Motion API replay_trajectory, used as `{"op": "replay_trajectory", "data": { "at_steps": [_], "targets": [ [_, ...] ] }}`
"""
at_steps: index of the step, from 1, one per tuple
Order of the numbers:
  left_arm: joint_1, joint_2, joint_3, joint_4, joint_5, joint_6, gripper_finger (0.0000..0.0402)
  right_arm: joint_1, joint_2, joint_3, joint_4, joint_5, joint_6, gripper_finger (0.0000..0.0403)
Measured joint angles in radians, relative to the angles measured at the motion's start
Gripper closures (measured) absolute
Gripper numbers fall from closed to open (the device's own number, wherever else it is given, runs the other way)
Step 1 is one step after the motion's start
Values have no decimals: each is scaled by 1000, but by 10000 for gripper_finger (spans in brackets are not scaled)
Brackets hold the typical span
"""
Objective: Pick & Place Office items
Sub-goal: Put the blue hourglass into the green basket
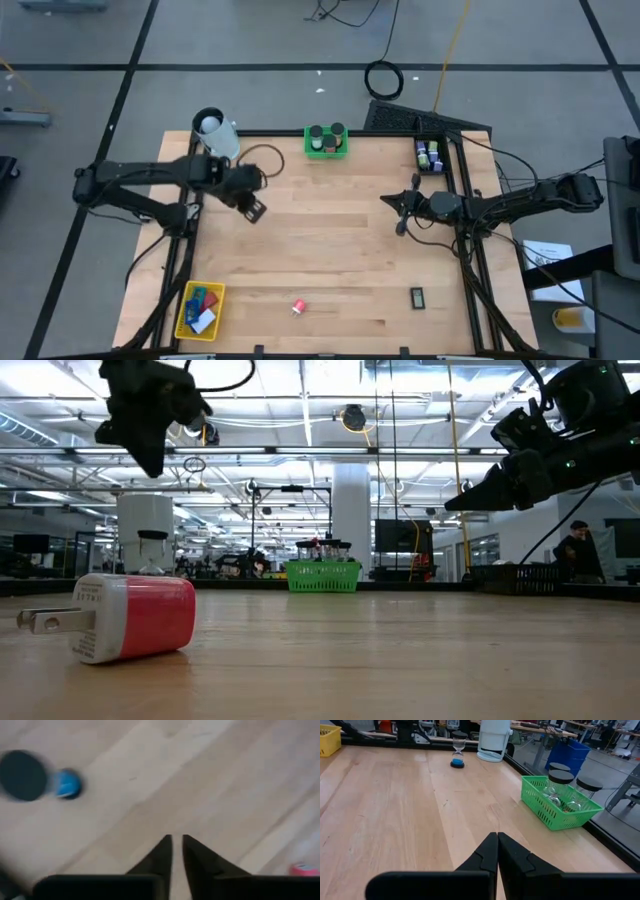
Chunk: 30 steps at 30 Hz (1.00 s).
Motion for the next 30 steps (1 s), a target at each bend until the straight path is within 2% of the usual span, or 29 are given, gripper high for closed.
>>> {"op": "replay_trajectory", "data": {
  "at_steps": [5,11,16,21,30],
  "targets": [
    [140,46,48,-132,2,122,266,0,0,0,0,0,0,402],
    [288,105,77,-167,27,267,149,0,0,0,1,0,0,402],
    [381,160,70,-171,34,351,82,0,0,0,1,0,0,402],
    [463,203,70,-146,-2,415,61,0,0,0,1,-3,0,402],
    [530,258,69,-112,-9,497,77,-1,0,0,-22,-3,-3,402]
  ]
}}
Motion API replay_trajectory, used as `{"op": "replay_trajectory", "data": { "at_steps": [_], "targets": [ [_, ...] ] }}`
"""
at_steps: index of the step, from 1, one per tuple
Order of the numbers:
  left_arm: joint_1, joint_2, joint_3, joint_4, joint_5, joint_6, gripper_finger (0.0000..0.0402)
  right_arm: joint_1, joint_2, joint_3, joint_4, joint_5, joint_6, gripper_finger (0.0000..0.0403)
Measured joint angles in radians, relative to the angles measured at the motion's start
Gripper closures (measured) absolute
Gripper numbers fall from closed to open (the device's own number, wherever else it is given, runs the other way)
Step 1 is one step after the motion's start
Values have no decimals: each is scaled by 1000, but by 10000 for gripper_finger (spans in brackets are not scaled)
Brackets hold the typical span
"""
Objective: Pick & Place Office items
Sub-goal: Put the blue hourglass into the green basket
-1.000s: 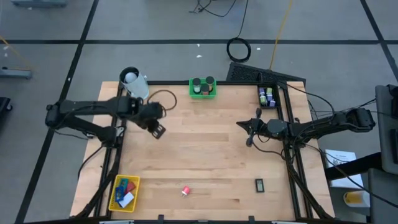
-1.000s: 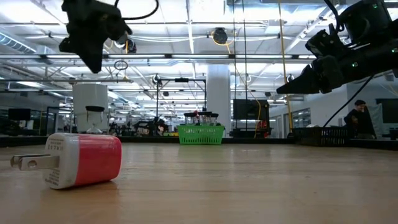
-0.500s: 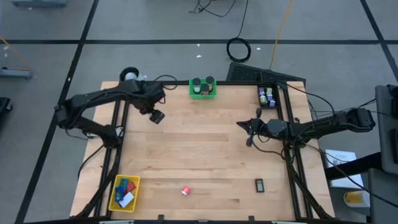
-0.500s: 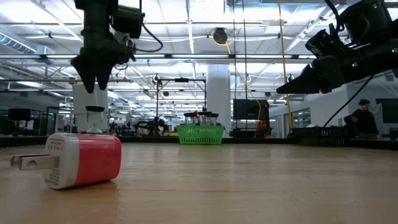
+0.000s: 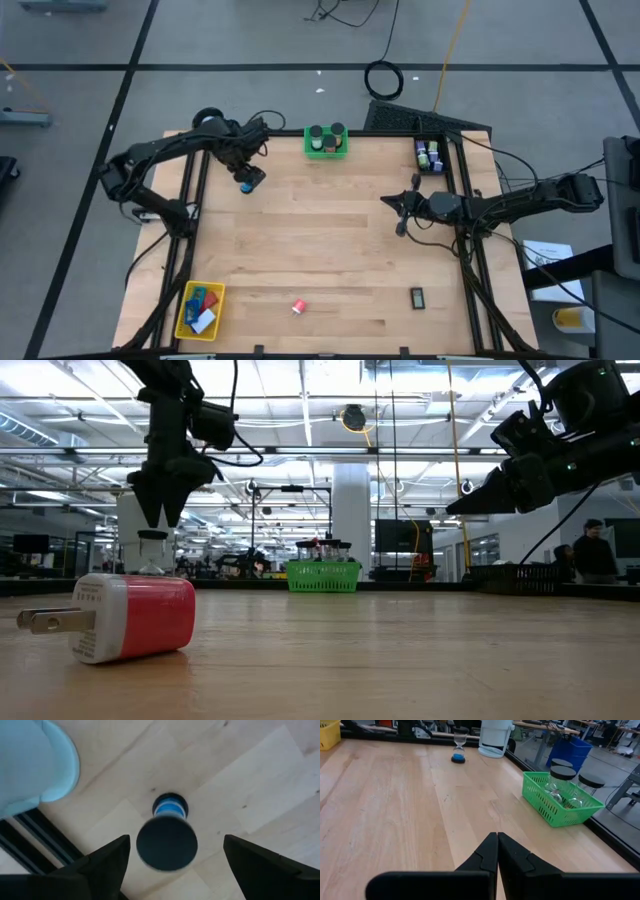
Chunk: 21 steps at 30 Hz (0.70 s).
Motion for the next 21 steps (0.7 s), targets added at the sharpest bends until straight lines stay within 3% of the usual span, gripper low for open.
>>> {"op": "replay_trajectory", "data": {
  "at_steps": [15,21],
  "targets": [
    [20,22,-147,146,19,25,80,0,0,0,0,0,-5,402],
    [20,21,-149,132,19,29,129,-1,0,0,0,-1,-8,402]
  ]
}}
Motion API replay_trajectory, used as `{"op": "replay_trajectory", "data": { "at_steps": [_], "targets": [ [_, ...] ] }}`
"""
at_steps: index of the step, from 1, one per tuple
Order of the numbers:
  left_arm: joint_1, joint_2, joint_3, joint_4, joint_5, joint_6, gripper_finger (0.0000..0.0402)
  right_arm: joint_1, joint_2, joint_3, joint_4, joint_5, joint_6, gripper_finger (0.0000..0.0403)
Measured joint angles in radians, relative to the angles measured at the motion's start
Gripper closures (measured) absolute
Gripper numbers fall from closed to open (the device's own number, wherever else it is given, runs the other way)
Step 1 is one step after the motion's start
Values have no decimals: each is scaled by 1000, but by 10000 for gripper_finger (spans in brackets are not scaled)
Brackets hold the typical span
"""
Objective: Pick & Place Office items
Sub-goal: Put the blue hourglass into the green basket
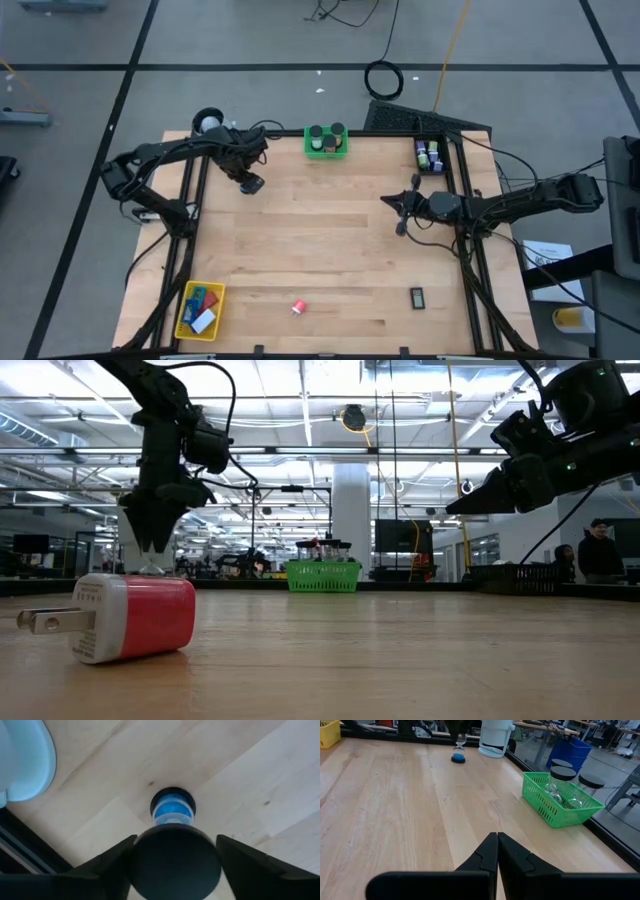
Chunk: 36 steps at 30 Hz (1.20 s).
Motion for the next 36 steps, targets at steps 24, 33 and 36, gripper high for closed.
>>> {"op": "replay_trajectory", "data": {
  "at_steps": [24,33,36],
  "targets": [
    [-57,144,525,-67,44,67,189,-53,0,-51,89,-29,27,402],
    [-88,466,896,-100,45,178,189,-53,0,-51,92,-29,31,402],
    [-77,550,1009,-133,41,203,189,-53,0,-51,92,-29,31,402]
  ]
}}
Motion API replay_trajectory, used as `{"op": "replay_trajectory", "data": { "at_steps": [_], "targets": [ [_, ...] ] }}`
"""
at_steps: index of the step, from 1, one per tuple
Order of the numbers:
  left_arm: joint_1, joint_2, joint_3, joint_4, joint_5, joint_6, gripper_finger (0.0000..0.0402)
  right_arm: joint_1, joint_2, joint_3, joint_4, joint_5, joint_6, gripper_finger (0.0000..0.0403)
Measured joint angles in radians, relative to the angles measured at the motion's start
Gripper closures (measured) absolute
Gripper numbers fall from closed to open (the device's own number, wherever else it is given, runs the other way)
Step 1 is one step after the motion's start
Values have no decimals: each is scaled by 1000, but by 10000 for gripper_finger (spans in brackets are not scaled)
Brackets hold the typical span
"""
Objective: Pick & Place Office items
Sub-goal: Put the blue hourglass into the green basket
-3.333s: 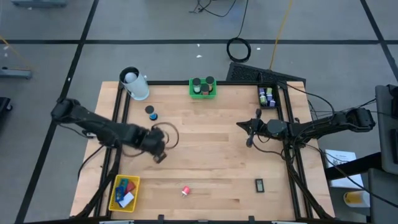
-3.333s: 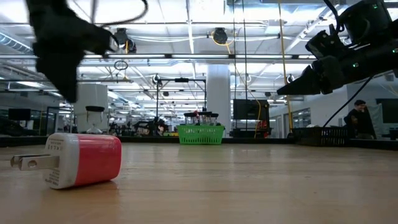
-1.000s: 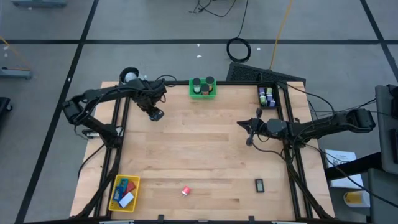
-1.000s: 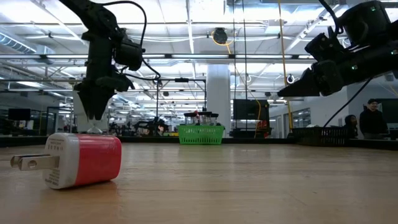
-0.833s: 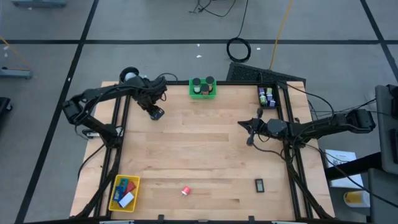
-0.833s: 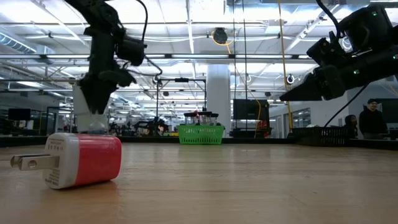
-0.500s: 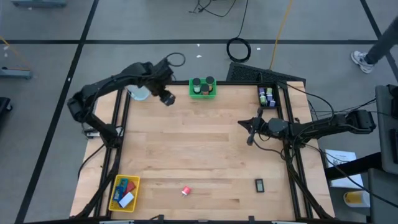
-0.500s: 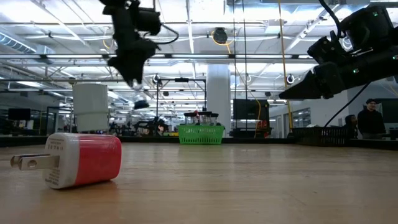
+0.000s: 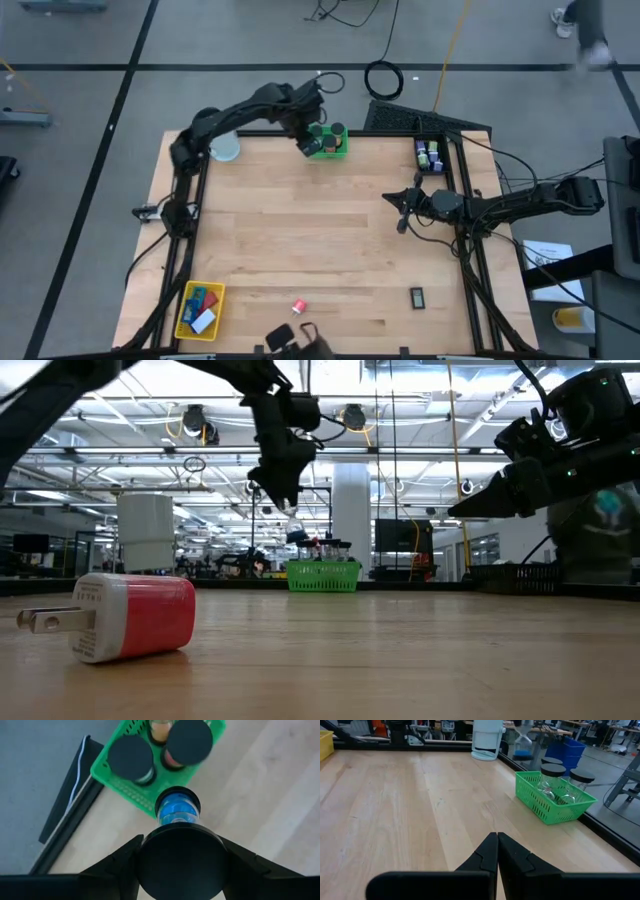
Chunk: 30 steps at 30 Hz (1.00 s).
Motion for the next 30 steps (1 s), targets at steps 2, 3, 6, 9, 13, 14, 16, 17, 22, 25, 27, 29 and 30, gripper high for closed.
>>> {"op": "replay_trajectory", "data": {
  "at_steps": [2,3,6,9,13,14,16,17,22,25,27,29,30],
  "targets": [
    [5,55,69,-33,-11,15,189,0,0,0,0,0,0,403],
    [6,80,99,-49,-20,24,189,0,0,0,0,0,0,403],
    [11,140,165,-79,-31,30,189,0,0,0,0,0,0,403],
    [14,176,193,-74,-33,30,189,0,0,0,0,0,0,403],
    [19,200,199,-67,-42,28,189,0,0,0,0,0,0,403],
    [19,203,199,-64,-44,25,189,1,0,0,0,-1,0,403],
    [24,208,199,-54,-50,20,189,1,0,0,0,-1,0,403],
    [26,208,199,-46,-55,17,189,0,0,0,0,-1,0,403],
    [27,208,199,33,-58,-7,189,1,0,0,3,-1,0,403],
    [29,215,200,44,-39,-19,189,1,0,0,7,-1,0,403],
    [29,221,200,42,-39,-27,189,1,0,0,6,-2,0,403],
    [31,228,199,28,-41,-31,189,1,0,0,7,-2,7,403],
    [31,229,199,22,-41,-32,189,1,0,0,6,-3,9,403]
  ]
}}
